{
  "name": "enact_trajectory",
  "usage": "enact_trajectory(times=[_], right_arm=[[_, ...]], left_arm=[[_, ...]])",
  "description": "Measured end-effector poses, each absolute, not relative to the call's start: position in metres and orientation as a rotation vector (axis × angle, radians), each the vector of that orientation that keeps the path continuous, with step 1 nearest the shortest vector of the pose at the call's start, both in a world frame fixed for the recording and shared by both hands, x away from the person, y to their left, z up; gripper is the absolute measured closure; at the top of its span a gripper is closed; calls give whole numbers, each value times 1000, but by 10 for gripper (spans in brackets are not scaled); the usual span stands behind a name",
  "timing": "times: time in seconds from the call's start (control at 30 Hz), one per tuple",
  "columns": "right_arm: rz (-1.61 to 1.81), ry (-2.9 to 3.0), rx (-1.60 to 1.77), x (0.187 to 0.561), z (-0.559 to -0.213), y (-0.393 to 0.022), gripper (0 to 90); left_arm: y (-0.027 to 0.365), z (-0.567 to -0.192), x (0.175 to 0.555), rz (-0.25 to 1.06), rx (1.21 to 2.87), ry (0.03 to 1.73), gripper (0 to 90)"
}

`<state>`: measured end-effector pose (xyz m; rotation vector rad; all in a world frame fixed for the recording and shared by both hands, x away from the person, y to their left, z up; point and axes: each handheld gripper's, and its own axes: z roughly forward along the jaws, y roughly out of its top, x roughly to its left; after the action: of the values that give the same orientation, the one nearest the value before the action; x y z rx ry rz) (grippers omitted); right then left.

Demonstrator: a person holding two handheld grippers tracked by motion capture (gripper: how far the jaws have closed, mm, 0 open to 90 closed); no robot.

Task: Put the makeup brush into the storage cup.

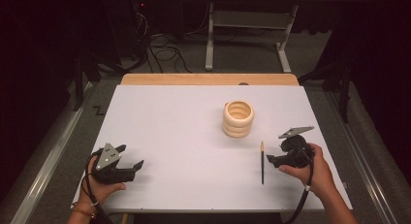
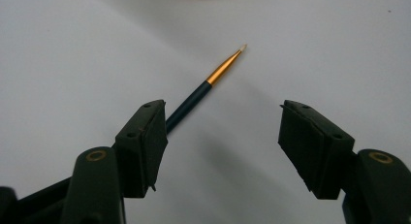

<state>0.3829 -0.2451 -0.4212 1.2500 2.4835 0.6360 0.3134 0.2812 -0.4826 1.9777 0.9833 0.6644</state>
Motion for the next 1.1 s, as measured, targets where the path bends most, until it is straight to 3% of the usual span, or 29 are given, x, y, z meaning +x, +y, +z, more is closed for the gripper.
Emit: enact_trajectory(times=[0.63,1.1], right_arm=[[371,2557,1418,426,-444,-214,524],[298,2631,1351,433,-447,-206,821]], left_arm=[[281,-484,314,644,1994,980,175],[279,-486,315,611,2015,977,175]])
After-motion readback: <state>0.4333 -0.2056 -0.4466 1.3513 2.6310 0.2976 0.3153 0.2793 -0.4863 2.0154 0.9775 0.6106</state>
